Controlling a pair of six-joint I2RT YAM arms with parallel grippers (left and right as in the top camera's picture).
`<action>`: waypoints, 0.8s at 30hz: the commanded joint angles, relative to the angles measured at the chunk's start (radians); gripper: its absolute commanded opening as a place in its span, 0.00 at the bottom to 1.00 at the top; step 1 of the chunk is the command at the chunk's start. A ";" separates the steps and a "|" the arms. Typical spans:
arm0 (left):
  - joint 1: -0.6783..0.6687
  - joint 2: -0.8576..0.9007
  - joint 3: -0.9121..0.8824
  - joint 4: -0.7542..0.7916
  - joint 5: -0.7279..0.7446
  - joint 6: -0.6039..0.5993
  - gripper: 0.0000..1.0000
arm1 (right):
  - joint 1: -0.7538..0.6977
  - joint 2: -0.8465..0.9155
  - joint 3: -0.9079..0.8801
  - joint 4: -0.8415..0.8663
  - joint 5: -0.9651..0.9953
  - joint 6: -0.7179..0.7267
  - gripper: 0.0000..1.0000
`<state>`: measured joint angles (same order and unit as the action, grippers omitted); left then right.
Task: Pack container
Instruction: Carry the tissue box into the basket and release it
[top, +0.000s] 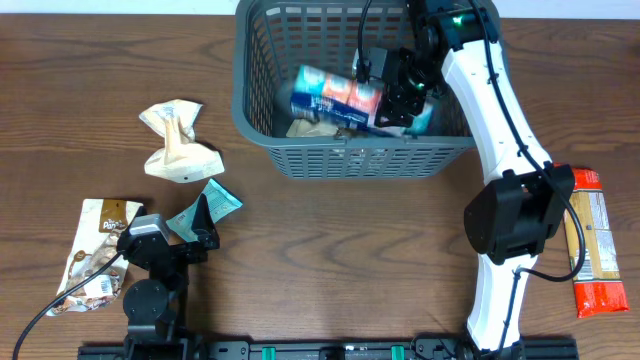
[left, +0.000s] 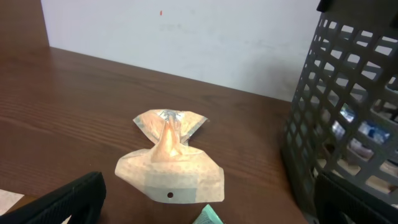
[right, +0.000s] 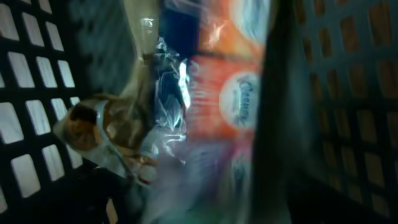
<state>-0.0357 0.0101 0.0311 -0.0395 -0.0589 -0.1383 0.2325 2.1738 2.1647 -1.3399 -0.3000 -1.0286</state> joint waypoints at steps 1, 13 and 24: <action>-0.004 -0.006 -0.027 -0.026 -0.004 -0.010 0.99 | -0.002 -0.039 0.009 -0.005 -0.022 0.006 0.86; -0.004 -0.006 -0.027 -0.026 -0.004 -0.010 0.99 | -0.009 -0.182 0.055 0.158 -0.042 0.111 0.99; -0.004 -0.006 -0.027 -0.026 -0.004 -0.010 0.99 | -0.167 -0.449 0.062 0.477 0.381 0.701 0.93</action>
<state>-0.0357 0.0101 0.0311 -0.0399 -0.0589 -0.1383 0.1467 1.7794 2.2162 -0.8421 -0.1398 -0.6067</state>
